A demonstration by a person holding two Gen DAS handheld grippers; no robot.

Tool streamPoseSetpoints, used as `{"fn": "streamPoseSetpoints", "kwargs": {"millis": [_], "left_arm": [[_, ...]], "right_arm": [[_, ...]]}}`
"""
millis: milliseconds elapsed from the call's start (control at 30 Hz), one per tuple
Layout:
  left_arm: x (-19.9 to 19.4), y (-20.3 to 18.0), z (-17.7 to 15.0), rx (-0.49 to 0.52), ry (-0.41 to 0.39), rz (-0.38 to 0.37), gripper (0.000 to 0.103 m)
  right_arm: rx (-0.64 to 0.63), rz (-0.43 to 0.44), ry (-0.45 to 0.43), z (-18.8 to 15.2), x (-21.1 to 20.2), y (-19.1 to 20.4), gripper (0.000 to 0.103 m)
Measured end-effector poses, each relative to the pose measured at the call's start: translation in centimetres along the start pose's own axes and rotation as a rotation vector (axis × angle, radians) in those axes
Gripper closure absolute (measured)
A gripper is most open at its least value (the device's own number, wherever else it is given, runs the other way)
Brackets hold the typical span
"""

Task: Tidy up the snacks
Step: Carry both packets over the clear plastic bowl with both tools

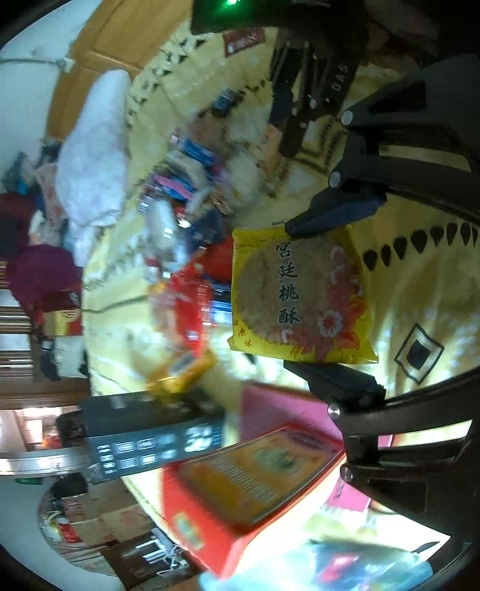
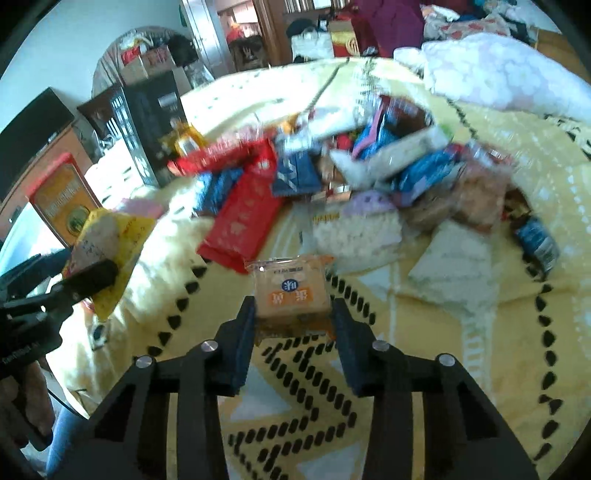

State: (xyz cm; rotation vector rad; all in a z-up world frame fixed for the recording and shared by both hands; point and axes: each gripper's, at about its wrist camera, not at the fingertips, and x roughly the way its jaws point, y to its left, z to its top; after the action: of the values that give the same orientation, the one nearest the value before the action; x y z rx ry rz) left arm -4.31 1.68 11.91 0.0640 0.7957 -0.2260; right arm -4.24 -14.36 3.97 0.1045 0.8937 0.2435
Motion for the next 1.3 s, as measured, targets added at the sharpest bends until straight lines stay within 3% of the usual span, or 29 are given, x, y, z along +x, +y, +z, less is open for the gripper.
{"fn": "streamPoseSetpoints", "kwargs": {"millis": [333, 533, 700, 1000, 1300], "left_arm": [[-5.5, 1.7, 3.4, -0.02, -0.141, 0.046, 0.037], [-9.1, 7.1, 5.1, -0.12, -0.218, 0.122, 0.037], [-12.3, 13.0, 5.4, -0.218, -0.281, 0.221, 0.037], [-16.0, 23.8, 2.6, -0.44, -0.316, 0.41, 0.037], [-16.4, 29.6, -0.8, -0.587, -0.281, 0.505, 0.037]], "right_arm": [[-0.039, 0.019, -0.17, 4.1, -7.0, 2.9, 0.059], [-0.114, 0.068, -0.273, 8.2, -10.1, 7.8, 0.059], [-0.196, 0.162, -0.322, 11.4, -11.2, 14.2, 0.059], [-0.332, 0.378, -0.315, 14.4, -11.1, 27.5, 0.059], [-0.419, 0.526, -0.224, 14.6, -8.1, 38.7, 0.059]]}}
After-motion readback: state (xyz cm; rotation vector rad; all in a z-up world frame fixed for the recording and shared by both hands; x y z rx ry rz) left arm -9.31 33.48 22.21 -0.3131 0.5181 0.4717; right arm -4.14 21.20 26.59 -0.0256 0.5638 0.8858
